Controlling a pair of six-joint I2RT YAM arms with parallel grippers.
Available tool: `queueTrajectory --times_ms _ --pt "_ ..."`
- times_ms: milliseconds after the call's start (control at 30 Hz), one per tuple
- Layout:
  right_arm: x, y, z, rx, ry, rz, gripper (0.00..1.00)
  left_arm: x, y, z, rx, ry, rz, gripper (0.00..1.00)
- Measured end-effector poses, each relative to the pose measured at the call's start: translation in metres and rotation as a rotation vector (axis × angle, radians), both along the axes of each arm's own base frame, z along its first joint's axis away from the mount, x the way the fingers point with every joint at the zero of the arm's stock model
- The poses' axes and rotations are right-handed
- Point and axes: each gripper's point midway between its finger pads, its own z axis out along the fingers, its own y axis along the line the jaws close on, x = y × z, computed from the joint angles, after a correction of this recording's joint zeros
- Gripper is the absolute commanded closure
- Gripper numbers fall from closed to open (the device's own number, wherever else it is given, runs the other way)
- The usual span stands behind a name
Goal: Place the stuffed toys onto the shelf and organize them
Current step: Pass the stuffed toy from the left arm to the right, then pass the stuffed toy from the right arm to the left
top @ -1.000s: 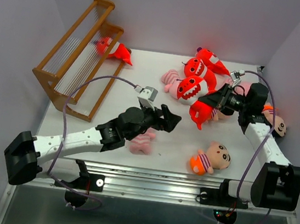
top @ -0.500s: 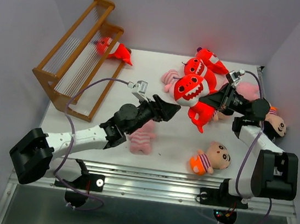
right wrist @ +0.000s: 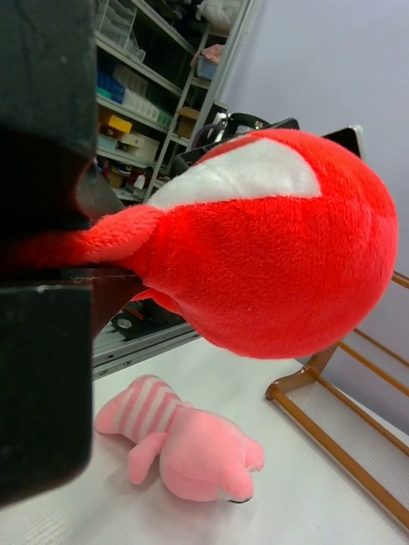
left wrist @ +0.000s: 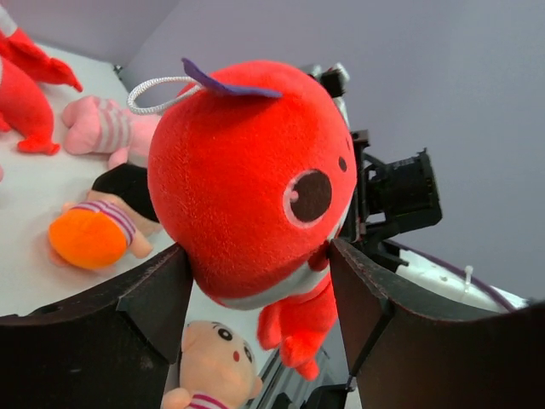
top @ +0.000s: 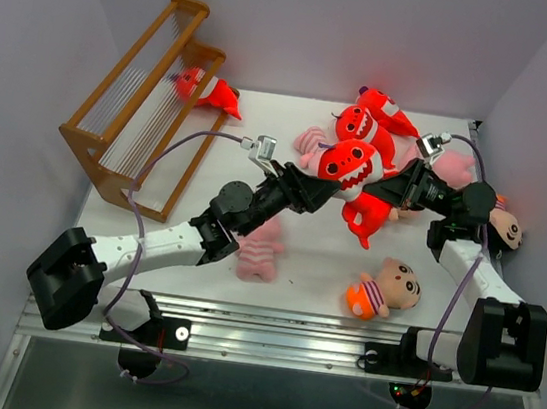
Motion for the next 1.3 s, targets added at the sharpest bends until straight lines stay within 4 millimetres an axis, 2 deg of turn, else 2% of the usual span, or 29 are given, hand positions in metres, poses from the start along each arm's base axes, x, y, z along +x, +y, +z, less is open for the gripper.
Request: queueTrajectory --times_ms 67,233,267,300,333,367,400,433,467,500,533,633,700,733,833,967,1033,1167,1300 --pt "0.001 0.0 -0.004 -0.005 0.012 -0.001 0.99 -0.001 -0.002 0.008 -0.019 -0.016 -0.008 0.32" --pt "0.002 0.002 -0.01 -0.02 0.018 -0.001 0.99 0.002 -0.003 0.008 -0.021 -0.024 -0.013 0.5" --pt "0.002 0.002 -0.012 -0.024 0.021 -0.001 0.99 0.003 -0.004 0.007 -0.017 -0.024 -0.012 0.57" --pt "0.002 0.003 -0.013 -0.029 0.025 0.001 0.99 0.004 -0.005 0.006 -0.014 -0.024 -0.012 0.72" --pt "0.002 0.003 -0.015 -0.033 0.028 0.001 0.99 0.005 -0.005 0.006 -0.012 -0.028 -0.01 0.78" --pt "0.002 0.004 -0.017 -0.038 0.029 0.002 0.99 0.006 -0.006 0.008 -0.009 -0.036 -0.009 0.96" --pt "0.002 0.004 -0.018 -0.039 0.035 0.0 0.99 0.007 -0.007 0.01 -0.011 -0.039 -0.009 1.0" --pt "0.003 0.004 -0.019 -0.041 0.036 -0.002 0.94 0.008 -0.009 0.012 -0.008 -0.046 -0.01 1.0" --pt "0.004 0.004 -0.02 -0.044 0.036 -0.006 0.83 0.009 -0.01 0.014 -0.003 -0.049 -0.01 1.0" --pt "0.005 0.004 -0.021 -0.045 0.037 -0.013 0.55 0.01 -0.011 0.015 0.003 -0.052 -0.011 1.0" --pt "0.006 0.004 -0.021 -0.047 0.039 -0.013 0.5 0.011 -0.012 0.015 0.01 -0.053 -0.01 1.0" --pt "0.007 0.004 -0.023 -0.072 0.017 -0.006 0.24 0.018 -0.009 0.013 0.029 -0.032 0.025 1.0" --pt "0.01 0.004 -0.019 -0.1 -0.027 0.006 0.19 0.023 -0.003 0.01 0.037 -0.004 0.053 1.0" --pt "0.011 0.004 -0.017 -0.107 -0.044 0.006 0.13 0.026 0.002 0.008 0.042 0.018 0.074 1.0" --pt "0.023 0.001 -0.007 -0.155 -0.14 -0.008 0.06 0.035 0.026 0.007 0.042 0.1 0.164 1.0" --pt "0.047 -0.009 -0.001 -0.262 -0.242 -0.092 0.06 0.051 0.063 0.006 0.038 0.178 0.299 1.0" --pt "0.055 -0.013 -0.001 -0.318 -0.303 -0.127 0.06 0.058 0.075 0.0 0.047 0.222 0.362 1.0" --pt "0.054 -0.016 -0.018 -0.422 -0.386 -0.153 0.06 0.07 0.081 -0.01 0.101 0.302 0.437 1.0" --pt "0.042 -0.001 -0.031 -0.536 -0.534 -0.136 0.07 0.083 0.071 -0.003 0.145 0.322 0.455 1.0"
